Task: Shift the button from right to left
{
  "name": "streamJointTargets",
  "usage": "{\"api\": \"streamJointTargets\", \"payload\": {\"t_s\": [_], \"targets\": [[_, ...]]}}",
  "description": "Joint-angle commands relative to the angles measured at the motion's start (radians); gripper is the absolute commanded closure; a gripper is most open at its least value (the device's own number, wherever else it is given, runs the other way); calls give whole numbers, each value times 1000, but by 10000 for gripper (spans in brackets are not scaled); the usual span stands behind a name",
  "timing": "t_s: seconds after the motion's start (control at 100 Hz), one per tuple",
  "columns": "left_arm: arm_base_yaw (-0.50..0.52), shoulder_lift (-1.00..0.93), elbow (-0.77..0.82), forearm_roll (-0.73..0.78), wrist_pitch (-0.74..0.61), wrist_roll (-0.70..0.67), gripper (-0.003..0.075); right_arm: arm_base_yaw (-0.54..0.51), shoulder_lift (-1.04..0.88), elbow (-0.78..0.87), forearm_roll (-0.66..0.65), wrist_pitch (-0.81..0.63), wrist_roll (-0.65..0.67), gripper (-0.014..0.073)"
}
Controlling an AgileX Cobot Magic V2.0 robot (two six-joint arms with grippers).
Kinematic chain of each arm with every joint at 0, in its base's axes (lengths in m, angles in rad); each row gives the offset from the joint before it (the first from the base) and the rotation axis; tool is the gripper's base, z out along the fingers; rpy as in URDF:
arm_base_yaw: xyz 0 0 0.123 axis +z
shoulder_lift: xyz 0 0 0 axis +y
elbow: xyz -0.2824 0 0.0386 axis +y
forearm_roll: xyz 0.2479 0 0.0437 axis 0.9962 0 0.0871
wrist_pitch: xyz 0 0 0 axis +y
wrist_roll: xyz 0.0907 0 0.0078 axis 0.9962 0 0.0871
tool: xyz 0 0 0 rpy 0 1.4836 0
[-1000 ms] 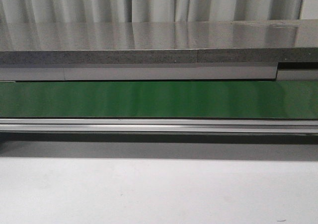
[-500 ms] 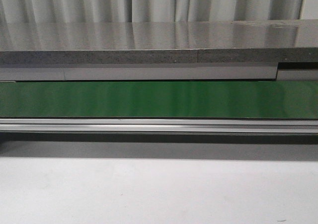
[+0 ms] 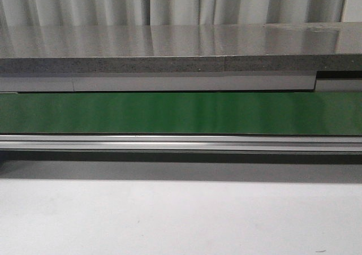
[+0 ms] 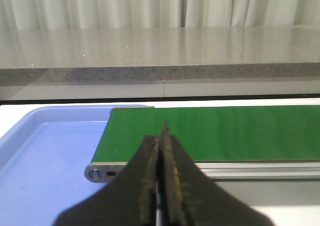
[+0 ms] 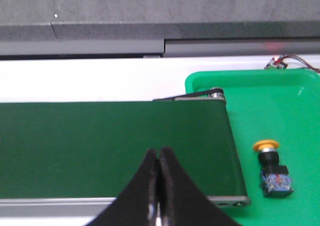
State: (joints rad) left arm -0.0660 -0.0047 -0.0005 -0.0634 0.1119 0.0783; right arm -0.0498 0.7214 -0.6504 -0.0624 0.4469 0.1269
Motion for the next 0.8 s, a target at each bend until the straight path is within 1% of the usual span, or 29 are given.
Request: {"api": "streamJointTargets", "payload": {"t_s": [0.0,0.11,0.29,0.33,0.38,0.43,0.5,0.54,0.55,0.57,0.61,0.64,0.67,0.72,0.79], "targets": [[-6,-32,45,-1,-75,-11,741,-12,39,-80,-19,23,0,660],[-6,-32,45,-1,-75,-11,741,-46,76,-133,-25,110,0,660],[-6,-32,45,-1,-75,-11,741,-142,121,-176,-26,155,-5,659],[-6,-32,45,-1,-75,-11,741,-170,131,-181,-26,173,-27,654],[-6,-32,45,-1,-75,-11,741,-201,144,-185,-26,198,-66,627],[-6,-32,45,-1,-75,-11,741,-228,158,-185,-26,220,-107,571],[-6,-32,45,-1,-75,-11,741,-261,182,-185,-26,243,-150,438],[-6,-32,45,-1,-75,-11,741,-275,197,-185,-26,245,-162,335],[-6,-32,45,-1,-75,-11,741,-280,200,-185,-26,245,-164,297],[-6,-32,45,-1,-75,-11,741,-284,207,-185,-26,245,-167,259],[-6,-32,45,-1,-75,-11,741,-300,223,-185,-26,244,-170,131],[-6,-32,45,-1,-75,-11,741,-307,234,-185,-27,242,-171,83],[-6,-32,45,-1,-75,-11,741,-320,245,-185,-30,240,-172,18],[-6,-32,45,-1,-75,-11,741,-337,267,-187,-39,241,-192,-38],[-6,-32,45,-1,-75,-11,741,-353,304,-196,-52,252,-239,-48]]}}
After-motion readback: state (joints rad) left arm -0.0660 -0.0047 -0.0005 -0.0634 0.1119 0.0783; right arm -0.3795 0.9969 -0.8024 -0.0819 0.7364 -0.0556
